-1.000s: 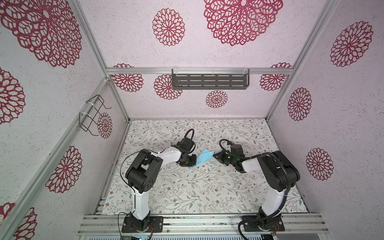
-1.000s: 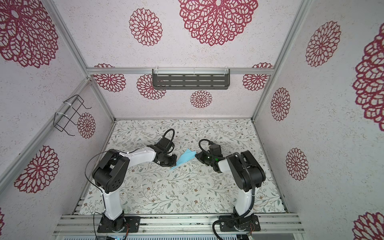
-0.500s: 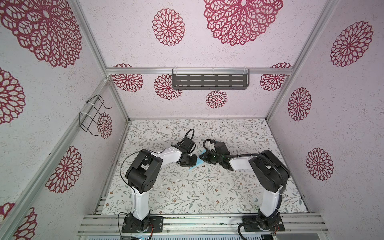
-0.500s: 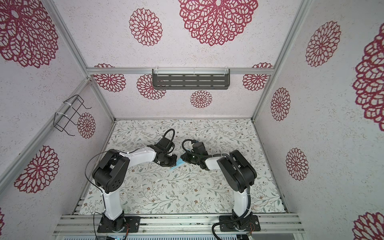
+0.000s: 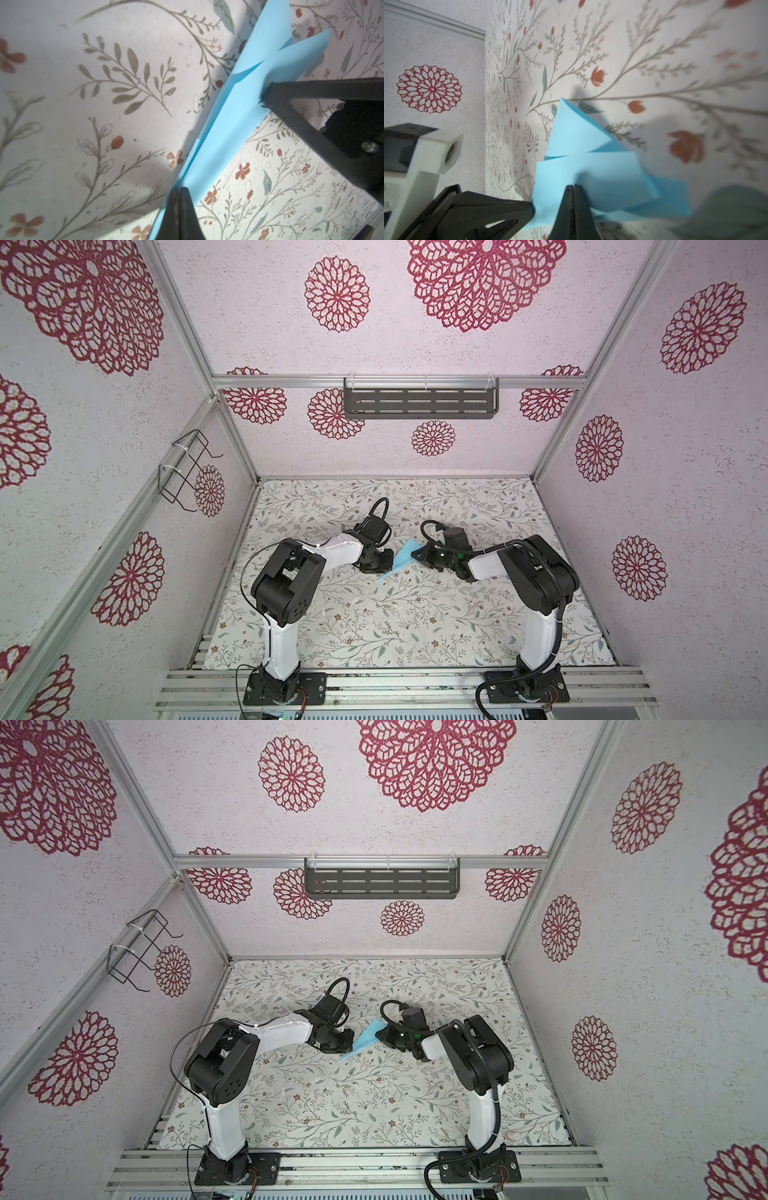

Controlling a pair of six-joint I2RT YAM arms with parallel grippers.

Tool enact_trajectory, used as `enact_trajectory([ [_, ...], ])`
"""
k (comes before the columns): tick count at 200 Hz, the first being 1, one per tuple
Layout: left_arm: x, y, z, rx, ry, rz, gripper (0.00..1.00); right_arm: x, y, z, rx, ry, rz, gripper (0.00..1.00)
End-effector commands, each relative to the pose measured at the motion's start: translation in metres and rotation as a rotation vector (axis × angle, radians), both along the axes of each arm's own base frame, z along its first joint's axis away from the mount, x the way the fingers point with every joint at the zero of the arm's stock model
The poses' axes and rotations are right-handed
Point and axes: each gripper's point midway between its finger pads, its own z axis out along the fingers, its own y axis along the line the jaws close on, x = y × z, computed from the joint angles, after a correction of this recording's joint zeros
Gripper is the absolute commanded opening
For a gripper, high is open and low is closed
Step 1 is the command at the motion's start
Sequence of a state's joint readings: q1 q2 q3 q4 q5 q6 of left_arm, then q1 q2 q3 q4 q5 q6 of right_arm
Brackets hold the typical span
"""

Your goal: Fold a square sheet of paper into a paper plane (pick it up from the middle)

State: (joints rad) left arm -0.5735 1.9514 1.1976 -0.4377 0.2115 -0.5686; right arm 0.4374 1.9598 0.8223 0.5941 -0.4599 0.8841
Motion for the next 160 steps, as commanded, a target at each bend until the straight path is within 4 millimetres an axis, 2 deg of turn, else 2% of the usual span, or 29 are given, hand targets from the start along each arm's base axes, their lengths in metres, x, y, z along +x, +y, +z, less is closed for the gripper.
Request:
enact_trajectory([
  [1,-0.026,0.018,-0.035,0.109,0.100,-0.014,0.00,-0.012,-0.052,-0.050,-0.148,0.154,-0.130,0.06],
  [56,-0.027,0.019,-0.033,0.108,0.098,-0.012,0.00,-0.006,-0.088,-0.054,-0.183,0.148,-0.199,0.06],
  [94,-0.026,0.017,-0.032,0.100,0.093,-0.015,0.00,-0.004,-0.105,-0.043,-0.261,0.093,-0.215,0.06],
  [118,-0.022,0.013,-0.026,0.084,0.081,-0.018,0.00,0.005,-0.109,-0.015,-0.279,0.010,-0.220,0.07],
  [141,-0.015,0.001,-0.011,0.032,0.057,-0.029,0.00,0.012,-0.111,0.023,-0.314,-0.087,-0.224,0.10],
  [145,-0.010,-0.004,0.006,0.002,0.022,-0.032,0.00,0.012,-0.111,0.028,-0.321,-0.095,-0.222,0.11],
  [160,-0.002,-0.015,0.030,-0.061,-0.022,-0.042,0.03,0.010,-0.108,0.045,-0.346,-0.132,-0.211,0.15],
])
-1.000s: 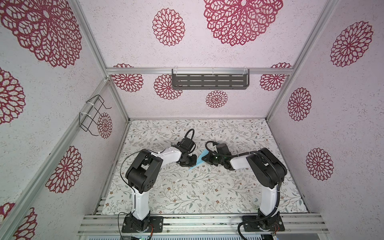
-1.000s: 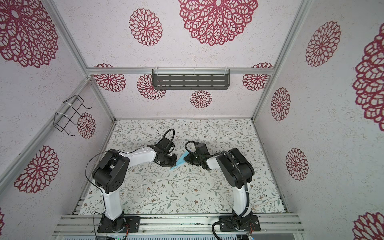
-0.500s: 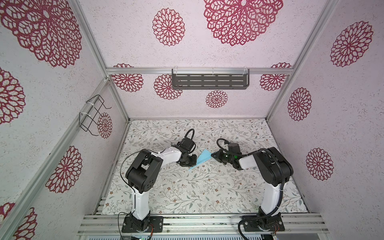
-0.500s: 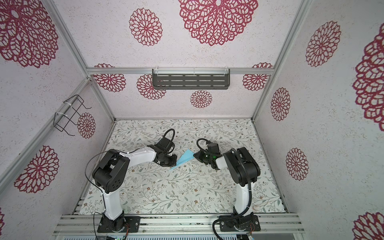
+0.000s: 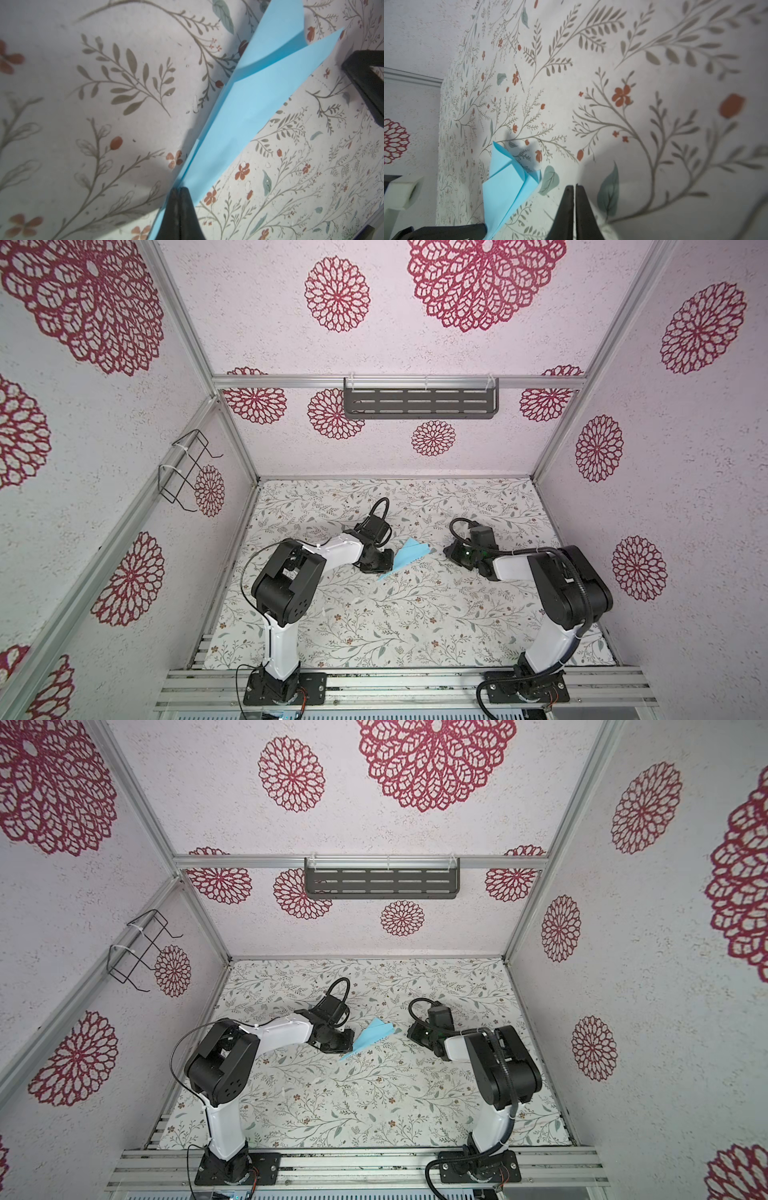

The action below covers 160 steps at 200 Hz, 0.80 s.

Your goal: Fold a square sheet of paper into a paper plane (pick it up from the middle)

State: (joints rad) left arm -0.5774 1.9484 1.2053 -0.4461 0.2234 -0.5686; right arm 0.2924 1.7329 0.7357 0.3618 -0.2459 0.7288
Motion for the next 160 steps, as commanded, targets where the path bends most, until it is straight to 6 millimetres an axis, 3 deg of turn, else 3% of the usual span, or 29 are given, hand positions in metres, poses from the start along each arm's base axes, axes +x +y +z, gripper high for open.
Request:
enact_trajectory([
  [1,-0.001,-0.012,0.028,-0.055,-0.028,-0.034,0.03,0.001,-0.007,0.030,-0.110,-0.068,0.008,0.15],
  [35,0.012,-0.026,0.087,-0.174,-0.148,-0.033,0.24,-0.009,0.001,0.051,-0.158,-0.093,0.018,0.30],
  [67,0.015,-0.011,0.121,-0.187,-0.243,0.018,0.46,-0.021,0.012,0.071,-0.204,-0.118,-0.004,0.43],
  [108,0.021,0.032,0.144,-0.137,-0.368,0.124,0.69,-0.039,0.030,0.093,-0.216,-0.130,-0.042,0.54],
  [160,0.026,0.077,0.144,-0.078,-0.444,0.239,0.80,-0.064,0.062,0.080,-0.106,-0.046,-0.084,0.64],
])
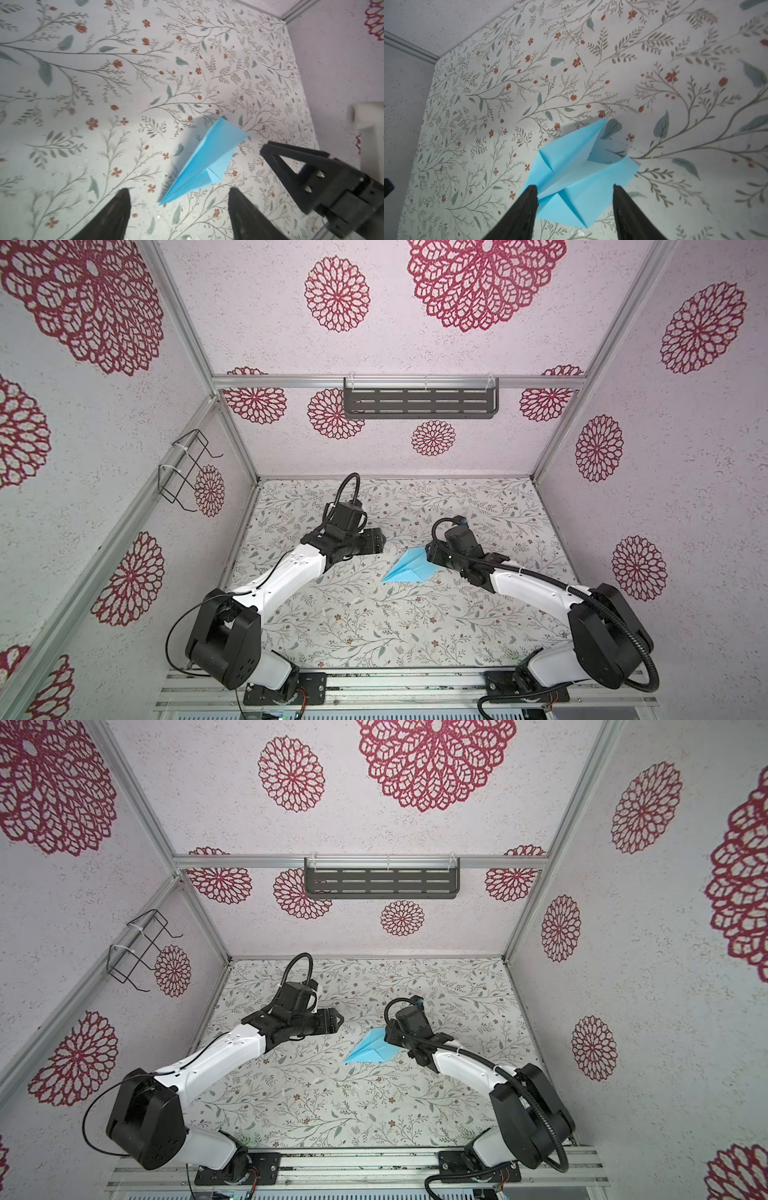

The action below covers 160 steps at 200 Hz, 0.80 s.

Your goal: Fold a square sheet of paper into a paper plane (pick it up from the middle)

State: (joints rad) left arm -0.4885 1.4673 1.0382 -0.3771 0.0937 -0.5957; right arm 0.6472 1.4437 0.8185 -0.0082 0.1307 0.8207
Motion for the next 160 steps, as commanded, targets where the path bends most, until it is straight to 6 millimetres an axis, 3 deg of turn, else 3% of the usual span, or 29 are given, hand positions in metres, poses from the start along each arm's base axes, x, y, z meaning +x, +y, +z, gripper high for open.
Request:
enact_trajectory([
  [1,0.009,0.019,0.005,0.026,-0.063,0.068,0.81,-0.004,0.001,0.003,0.068,0.028,-0.099,0.63],
  [31,0.008,0.021,-0.002,-0.002,-0.046,0.061,0.81,-0.018,0.004,-0.010,0.144,0.086,-0.157,0.64],
  [72,-0.017,-0.033,-0.014,-0.104,-0.040,-0.288,0.78,-0.025,0.019,-0.021,0.226,0.142,-0.120,0.63],
  [108,-0.034,-0.067,-0.028,-0.054,-0.051,-0.502,0.74,-0.027,0.009,-0.034,0.227,0.170,-0.150,0.56],
  [139,-0.043,-0.091,-0.044,0.018,-0.083,-0.641,0.69,-0.026,0.003,-0.040,0.239,0.180,-0.159,0.52],
  [160,-0.037,-0.097,-0.058,0.108,-0.096,-0.686,0.65,-0.026,-0.001,-0.042,0.239,0.186,-0.165,0.52],
])
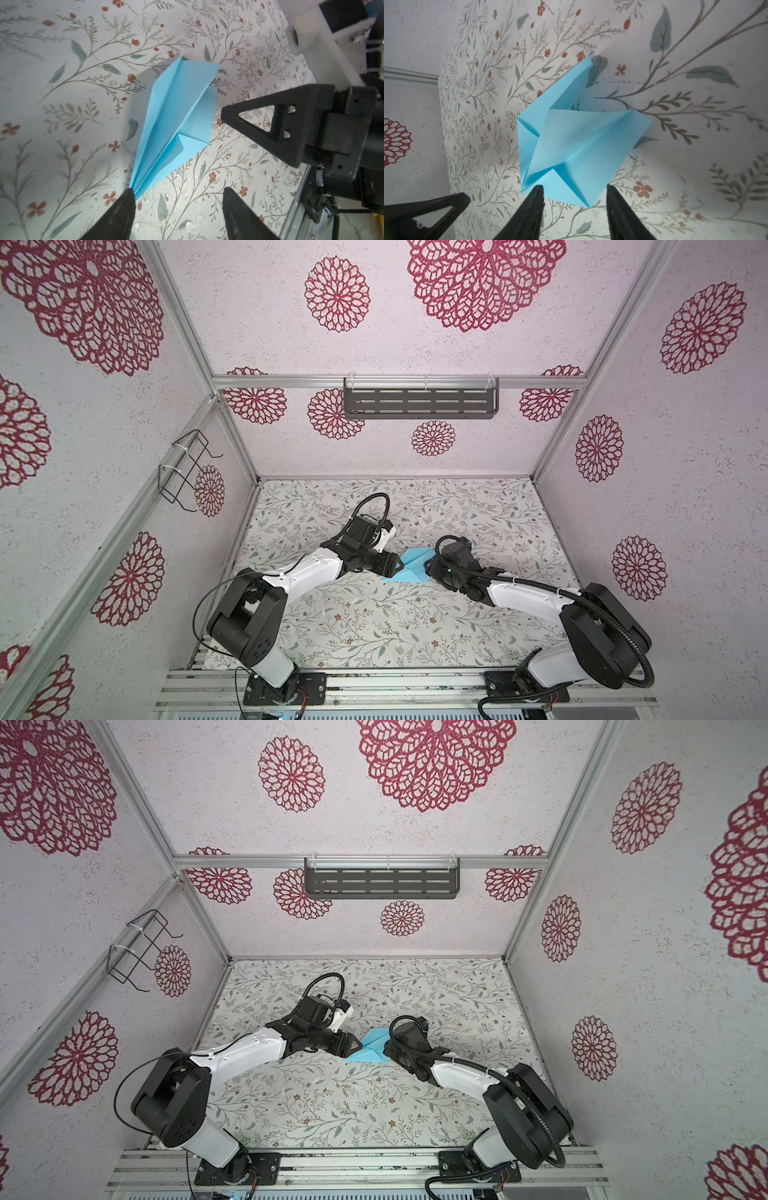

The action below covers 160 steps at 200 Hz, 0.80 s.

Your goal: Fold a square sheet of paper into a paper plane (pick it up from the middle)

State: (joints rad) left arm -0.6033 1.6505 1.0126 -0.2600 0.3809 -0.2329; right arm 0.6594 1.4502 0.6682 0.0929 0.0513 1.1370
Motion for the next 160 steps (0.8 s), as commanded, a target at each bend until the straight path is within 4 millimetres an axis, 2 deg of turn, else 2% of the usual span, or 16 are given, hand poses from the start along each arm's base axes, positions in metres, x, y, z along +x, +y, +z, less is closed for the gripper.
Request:
enact_trajectory([
  [1,0.009,-0.013,-0.004,0.063,-0.107,-0.121,0.65,0.005,-0.001,0.004,0.031,-0.007,-0.018,0.52],
  [29,0.023,-0.014,-0.019,0.142,-0.114,-0.137,0.63,0.004,-0.009,0.003,0.033,-0.009,-0.031,0.51],
  [55,0.023,-0.024,-0.028,0.144,-0.088,-0.191,0.61,0.003,-0.015,0.002,0.034,-0.007,-0.042,0.51],
  [86,0.017,-0.034,-0.038,0.146,-0.060,-0.253,0.55,0.003,-0.020,0.001,0.037,-0.008,-0.052,0.51],
  [120,0.021,-0.035,-0.050,0.191,-0.053,-0.256,0.45,0.002,-0.024,0.000,0.041,-0.005,-0.059,0.51],
  [139,0.024,-0.036,-0.048,0.197,-0.062,-0.263,0.42,0.003,-0.024,0.000,0.044,-0.005,-0.057,0.51],
  [142,0.022,-0.035,-0.062,0.214,-0.034,-0.268,0.42,0.003,-0.024,0.000,0.043,-0.004,-0.056,0.51],
  [160,0.022,-0.035,-0.069,0.232,-0.021,-0.275,0.38,0.003,-0.024,0.000,0.045,-0.004,-0.057,0.51],
])
